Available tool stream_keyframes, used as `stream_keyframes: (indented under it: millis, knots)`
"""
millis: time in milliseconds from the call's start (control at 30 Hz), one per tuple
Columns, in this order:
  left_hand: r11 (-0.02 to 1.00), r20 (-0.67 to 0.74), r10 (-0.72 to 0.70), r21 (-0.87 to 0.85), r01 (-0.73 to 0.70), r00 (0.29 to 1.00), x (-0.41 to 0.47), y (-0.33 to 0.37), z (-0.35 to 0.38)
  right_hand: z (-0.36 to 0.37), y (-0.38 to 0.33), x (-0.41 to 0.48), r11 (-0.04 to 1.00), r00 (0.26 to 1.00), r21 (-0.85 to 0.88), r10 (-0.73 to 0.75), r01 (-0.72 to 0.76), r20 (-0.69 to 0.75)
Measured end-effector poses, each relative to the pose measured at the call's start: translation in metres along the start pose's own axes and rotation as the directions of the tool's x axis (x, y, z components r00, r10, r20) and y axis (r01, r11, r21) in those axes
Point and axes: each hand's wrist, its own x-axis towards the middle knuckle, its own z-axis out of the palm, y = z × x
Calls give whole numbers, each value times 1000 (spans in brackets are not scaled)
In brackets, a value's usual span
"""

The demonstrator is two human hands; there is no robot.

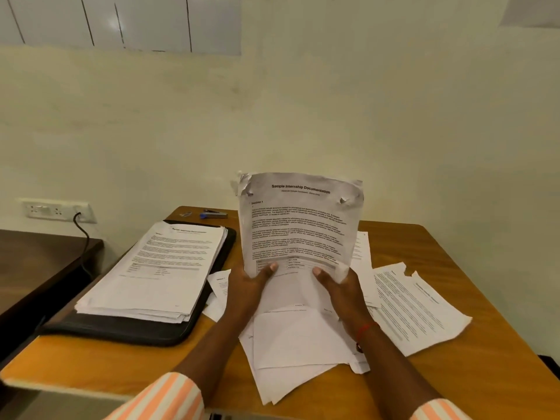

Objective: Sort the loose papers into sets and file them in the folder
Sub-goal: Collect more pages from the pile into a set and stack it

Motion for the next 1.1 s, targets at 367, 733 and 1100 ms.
stream_keyframes:
  millis: [367,733,1100]
  knots:
    - [990,129,-86,125,69,988,12,19,-21,-1,-8,5,997,998,-75,-7,11,60]
    - [937,168,-331,178,302,929,70,7,-24,-20,6,45,912,958,-381,232,-154,168]
    - [883,216,-322,420,210,922,79,-35,-13,-70,52,109,356,921,-850,119,-388,-371]
